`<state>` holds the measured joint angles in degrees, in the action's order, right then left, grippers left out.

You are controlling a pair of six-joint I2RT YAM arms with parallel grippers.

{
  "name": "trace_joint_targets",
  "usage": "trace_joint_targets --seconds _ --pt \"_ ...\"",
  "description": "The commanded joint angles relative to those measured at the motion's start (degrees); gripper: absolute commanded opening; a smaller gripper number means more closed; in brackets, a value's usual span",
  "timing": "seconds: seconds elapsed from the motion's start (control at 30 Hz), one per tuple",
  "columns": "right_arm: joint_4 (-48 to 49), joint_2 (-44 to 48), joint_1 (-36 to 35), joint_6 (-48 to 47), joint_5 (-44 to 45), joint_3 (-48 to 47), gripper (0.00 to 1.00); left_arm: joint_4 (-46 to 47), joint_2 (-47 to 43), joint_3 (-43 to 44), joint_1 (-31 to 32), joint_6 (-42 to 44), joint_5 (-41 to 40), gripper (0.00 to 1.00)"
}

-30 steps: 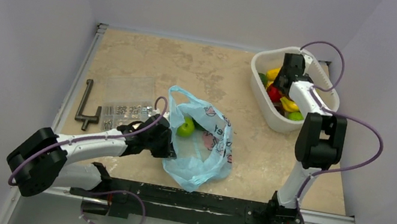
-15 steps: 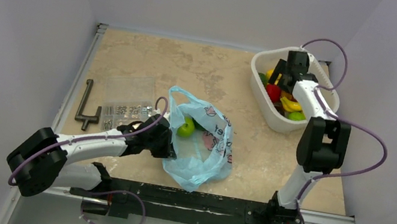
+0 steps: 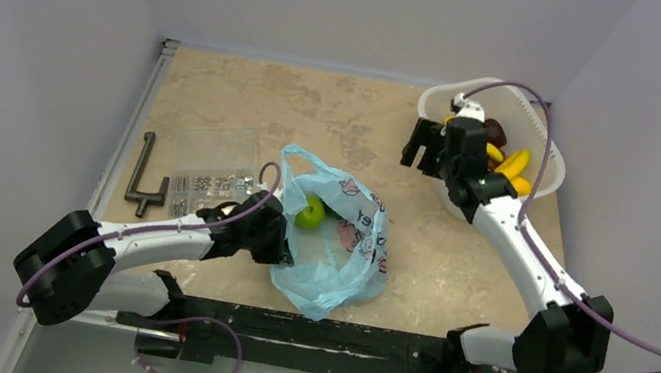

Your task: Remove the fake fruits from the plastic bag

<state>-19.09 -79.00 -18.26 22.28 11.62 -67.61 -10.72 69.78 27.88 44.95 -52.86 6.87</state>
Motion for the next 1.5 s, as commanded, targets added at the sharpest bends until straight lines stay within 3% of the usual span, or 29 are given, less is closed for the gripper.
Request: trace_joint_targets --seconds 0.0,0.23,0.43,0.53,0.73,0.93,1.03,1.17,1.47 --pt "1.5 8.6 -4.4 1.7 -5.5 9.1 0.80 1.5 0.0 1.3 -0.4 0.3 0.3 0.00" --pt "-3.8 20.7 -6.0 1.5 -14.3 18.4 0.79 2.0 0.8 1.3 -0.4 0.1 0.2 0.00" --pt "3.8 34.5 -14.7 5.1 -21.4 25.8 0.78 2.9 1.7 1.0 -0.4 -0.4 0.5 0.00" --pt "6.7 35.2 -19.5 7.3 -22.3 27.5 0.70 2.8 1.8 1.2 -0.4 -0.4 0.6 0.00" --pt "13.3 29.3 -32.8 6.1 -17.6 26.2 0.67 2.5 1.6 1.3 -0.4 -0.6 0.6 0.00" --pt "17.8 13.6 -39.3 4.1 -10.3 23.9 0.61 1.8 0.8 1.3 -0.4 -0.8 0.2 0.00" --pt "18.8 5.8 -39.9 4.2 -4.4 21.7 0.58 1.8 1.0 1.4 -0.4 -0.9 0.5 0.00" --pt "24.5 0.3 -40.1 5.3 2.7 21.5 0.65 1.8 0.7 1.2 -0.4 -1.2 0.6 0.00" --pt "37.9 -7.0 -40.1 7.0 8.8 22.2 0.75 2.3 0.6 1.2 -0.4 -1.5 0.7 0.00"
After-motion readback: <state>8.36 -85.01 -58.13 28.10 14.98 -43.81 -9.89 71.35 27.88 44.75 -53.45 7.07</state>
